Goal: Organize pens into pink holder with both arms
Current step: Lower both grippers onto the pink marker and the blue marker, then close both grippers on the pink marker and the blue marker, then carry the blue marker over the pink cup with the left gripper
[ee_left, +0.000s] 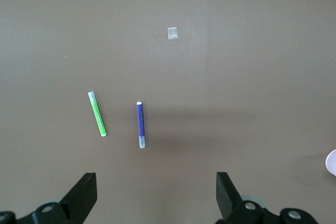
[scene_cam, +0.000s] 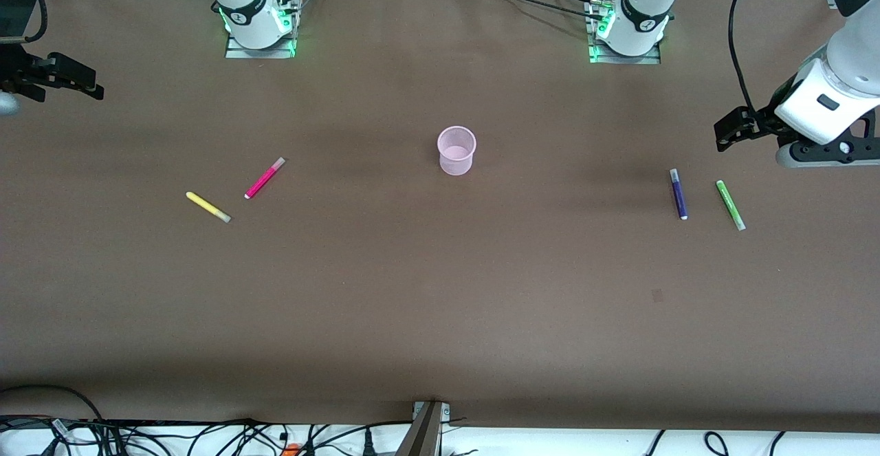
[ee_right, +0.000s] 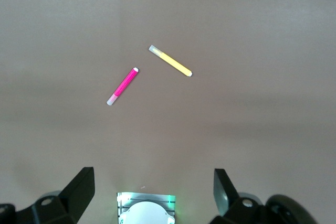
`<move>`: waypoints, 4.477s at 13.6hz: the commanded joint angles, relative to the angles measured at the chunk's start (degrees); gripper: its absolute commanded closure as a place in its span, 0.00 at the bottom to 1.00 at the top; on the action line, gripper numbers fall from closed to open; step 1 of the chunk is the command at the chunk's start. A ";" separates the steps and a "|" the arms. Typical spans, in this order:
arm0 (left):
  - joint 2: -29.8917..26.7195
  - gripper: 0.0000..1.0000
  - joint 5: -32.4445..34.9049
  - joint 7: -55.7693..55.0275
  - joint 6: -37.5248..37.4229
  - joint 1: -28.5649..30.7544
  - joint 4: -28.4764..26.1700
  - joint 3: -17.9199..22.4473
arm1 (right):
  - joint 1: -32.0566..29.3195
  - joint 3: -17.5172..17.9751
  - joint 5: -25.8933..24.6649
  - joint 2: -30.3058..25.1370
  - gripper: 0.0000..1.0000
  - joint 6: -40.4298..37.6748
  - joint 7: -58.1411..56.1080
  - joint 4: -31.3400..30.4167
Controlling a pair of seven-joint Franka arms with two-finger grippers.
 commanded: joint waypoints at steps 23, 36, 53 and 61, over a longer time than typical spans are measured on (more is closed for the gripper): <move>9.72 0.00 1.55 2.89 24.01 5.74 -18.82 -0.35 | 8.60 0.64 1.25 11.31 0.01 16.14 37.77 -10.82; 20.52 0.22 3.13 9.74 56.57 12.61 -35.82 -0.35 | 10.10 0.64 1.25 19.92 0.25 54.82 44.30 -32.02; 12.19 1.00 1.73 9.74 37.01 12.78 -29.07 -11.22 | 13.18 0.64 1.25 23.79 1.00 68.21 49.22 -37.21; 12.09 1.00 -21.71 9.83 30.12 12.52 -17.91 -34.33 | 13.27 0.55 1.08 13.52 1.00 54.87 49.13 -36.34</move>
